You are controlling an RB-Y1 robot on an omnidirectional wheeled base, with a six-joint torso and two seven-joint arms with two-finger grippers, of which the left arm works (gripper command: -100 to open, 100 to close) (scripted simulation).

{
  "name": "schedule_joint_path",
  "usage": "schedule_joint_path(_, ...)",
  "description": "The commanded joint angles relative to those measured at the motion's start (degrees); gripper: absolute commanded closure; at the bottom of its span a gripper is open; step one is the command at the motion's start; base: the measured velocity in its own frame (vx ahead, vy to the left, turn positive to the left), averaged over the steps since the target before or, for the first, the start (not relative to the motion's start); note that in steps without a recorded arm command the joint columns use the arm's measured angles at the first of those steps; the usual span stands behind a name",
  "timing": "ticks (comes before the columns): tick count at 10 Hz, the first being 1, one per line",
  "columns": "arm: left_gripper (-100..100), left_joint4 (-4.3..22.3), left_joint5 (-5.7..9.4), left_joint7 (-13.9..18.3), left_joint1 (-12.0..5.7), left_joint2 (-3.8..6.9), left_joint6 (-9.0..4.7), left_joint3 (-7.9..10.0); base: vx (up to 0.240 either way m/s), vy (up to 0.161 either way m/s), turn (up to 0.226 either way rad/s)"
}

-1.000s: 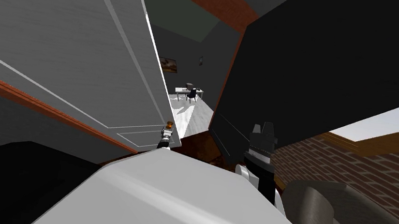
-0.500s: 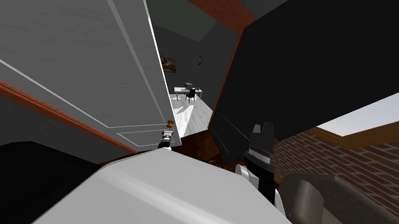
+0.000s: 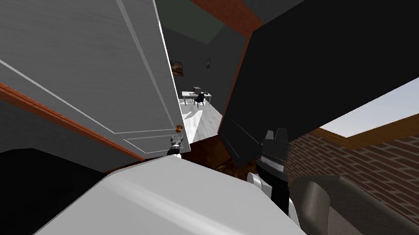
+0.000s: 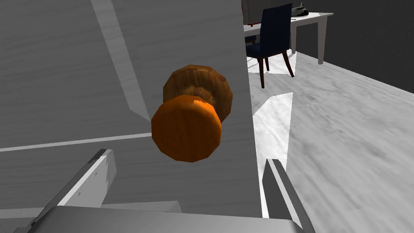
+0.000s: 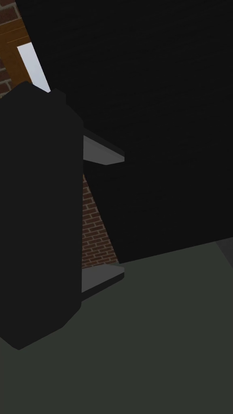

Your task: Pull the door open

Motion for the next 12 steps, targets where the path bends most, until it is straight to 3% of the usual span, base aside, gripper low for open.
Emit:
schedule_joint_path(1, -100, -0.25, 0.60, 1.79, 0.08, -0.06, 0.02, -0.26, -0.056, 0.008, -0.022)
schedule_joint_path(6, -100, -1.19, 4.04, 8.62, 0.15, -0.64, -0.10, -1.81, -0.057, 0.006, -0.036)
schedule_joint_path(7, -100, -1.19, 3.64, 7.74, 0.22, -0.59, -0.05, -1.63, -0.024, 0.003, -0.008)
schedule_joint_path(8, -100, -0.36, 3.95, 9.91, 0.56, 1.06, -0.28, -1.38, 0.071, 0.009, -0.079)
schedule_joint_path(10, -100, 0.24, 4.12, 11.29, 0.80, 2.24, -0.43, -1.17, 0.130, 0.010, -0.050)
schedule_joint_path(12, -100, 1.52, 4.49, 14.22, 1.32, 4.78, -0.76, -0.73, 0.181, 0.019, -0.071)
